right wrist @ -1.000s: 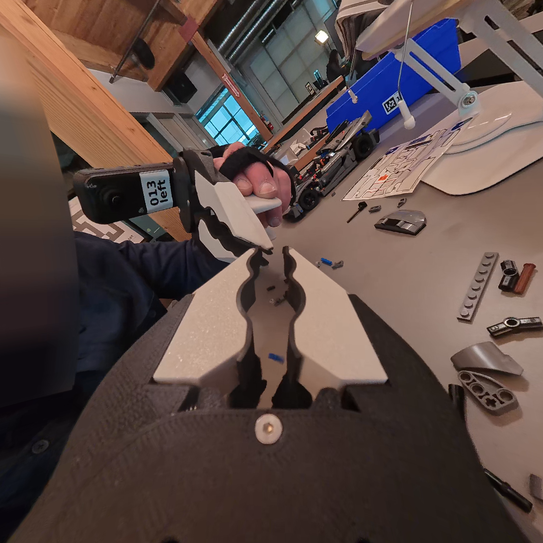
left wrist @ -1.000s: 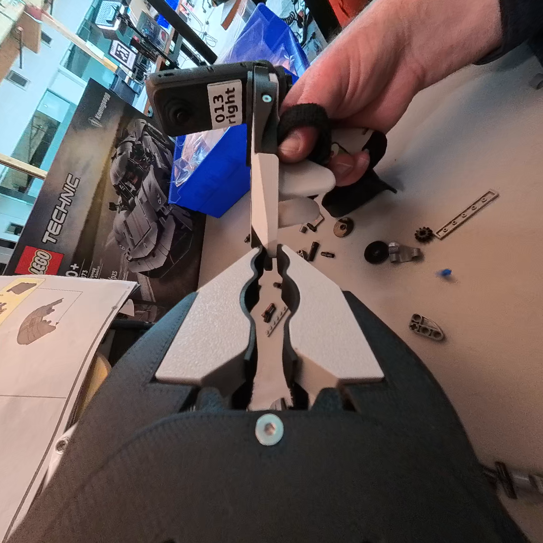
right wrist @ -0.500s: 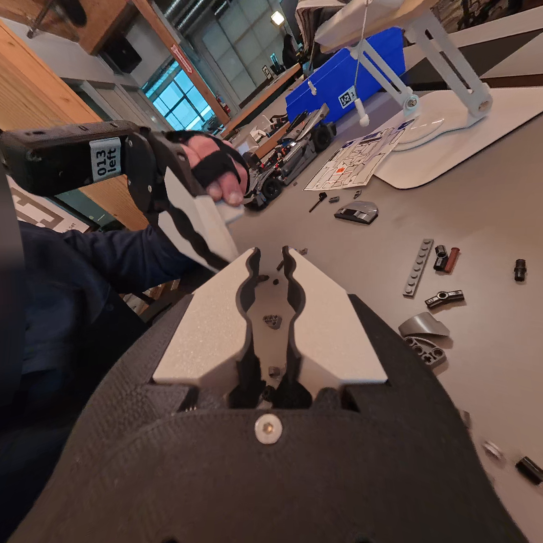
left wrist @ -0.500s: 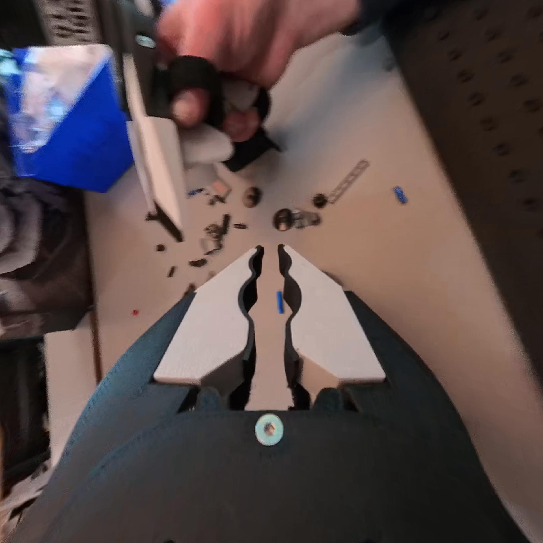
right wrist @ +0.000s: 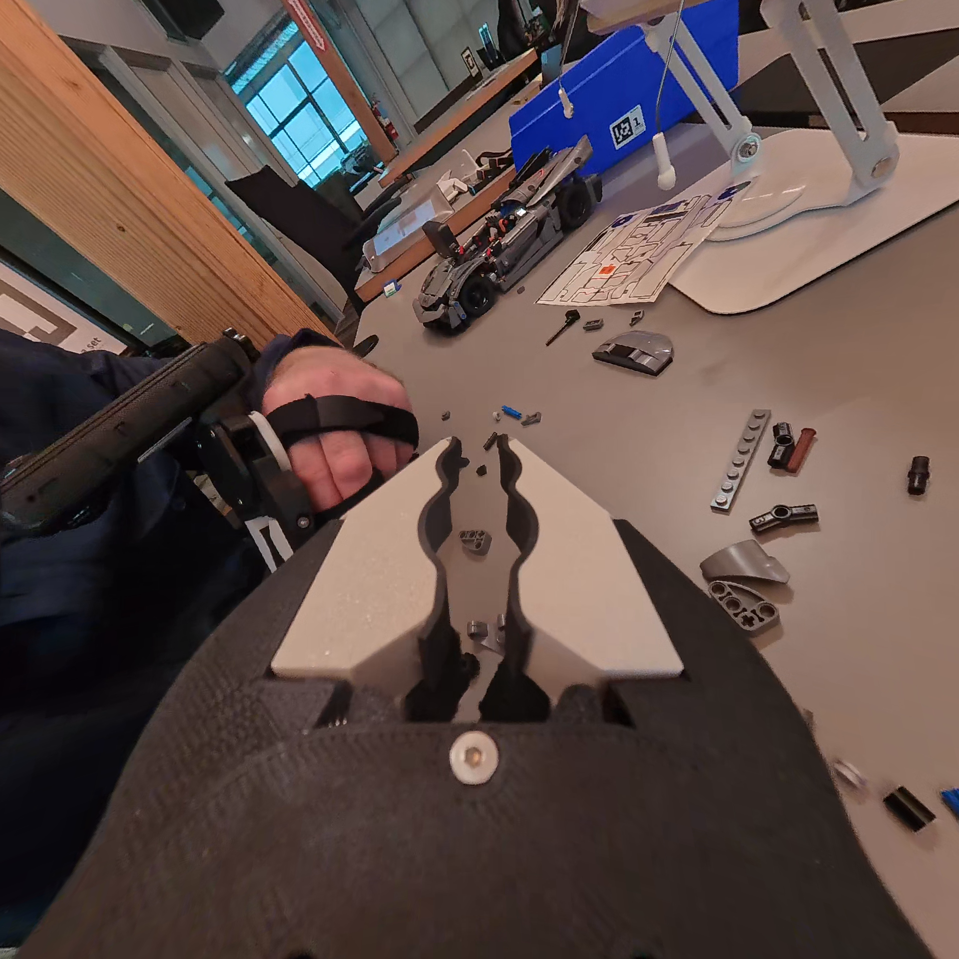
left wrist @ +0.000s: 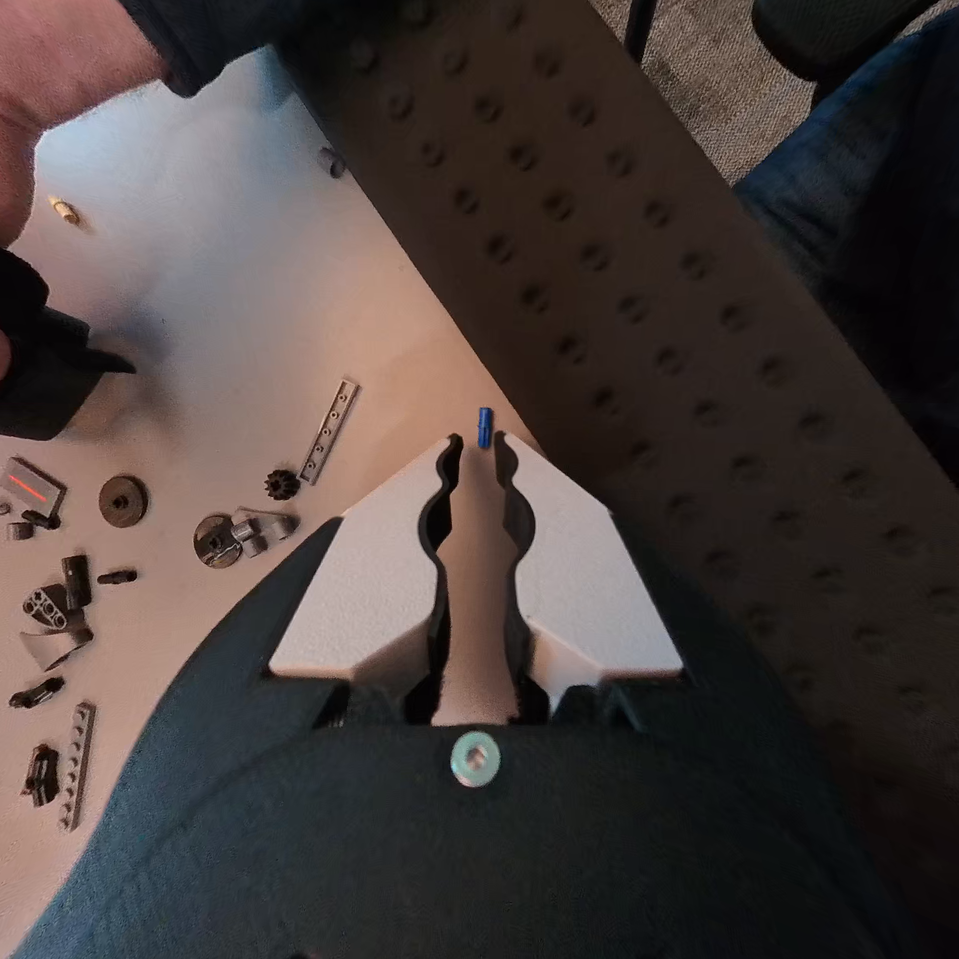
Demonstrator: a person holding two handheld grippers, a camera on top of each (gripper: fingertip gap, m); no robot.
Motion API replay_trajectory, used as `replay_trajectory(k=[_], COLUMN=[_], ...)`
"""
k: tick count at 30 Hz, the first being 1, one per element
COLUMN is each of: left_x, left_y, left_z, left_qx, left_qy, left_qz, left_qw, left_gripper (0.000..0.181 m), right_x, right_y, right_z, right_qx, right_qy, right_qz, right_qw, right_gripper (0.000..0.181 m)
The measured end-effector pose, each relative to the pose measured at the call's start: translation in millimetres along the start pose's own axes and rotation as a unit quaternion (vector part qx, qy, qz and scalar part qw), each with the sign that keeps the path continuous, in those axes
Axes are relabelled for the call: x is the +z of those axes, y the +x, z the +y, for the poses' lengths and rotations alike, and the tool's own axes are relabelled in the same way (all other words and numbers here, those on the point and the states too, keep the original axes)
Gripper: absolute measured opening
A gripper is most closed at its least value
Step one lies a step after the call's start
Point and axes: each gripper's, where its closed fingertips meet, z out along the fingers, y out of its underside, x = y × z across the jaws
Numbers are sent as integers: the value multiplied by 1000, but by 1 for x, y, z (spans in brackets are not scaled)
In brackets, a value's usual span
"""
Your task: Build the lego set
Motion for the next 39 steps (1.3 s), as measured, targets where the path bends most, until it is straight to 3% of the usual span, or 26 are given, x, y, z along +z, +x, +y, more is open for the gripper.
replay_trajectory(k=[9, 18, 27, 33, 39], left_x=[9, -40, -66, -79, -81], left_y=[-7, -41, -59, -75, -77], left_z=[0, 34, 70, 71, 66], left_qx=[12, -92, -155, -143, -142], left_qy=[-1, 44, 68, 73, 87], left_qz=[-37, -145, -212, -268, -276], left_qw=[999, 984, 963, 950, 947], left_gripper=[0, 0, 0, 0, 0], right_x=[-1, 8, 31, 40, 43], right_y=[-2, -13, -15, -17, -17], right_z=[-2, 2, 48, 61, 61], right_qx=[-4, -62, -133, -174, -180], right_qy=[4, -17, -146, -178, -177], right_qz=[-3, -2, 7, 6, 8], right_qw=[1000, 998, 980, 968, 968], right_gripper=[13, 14, 17, 16, 12])
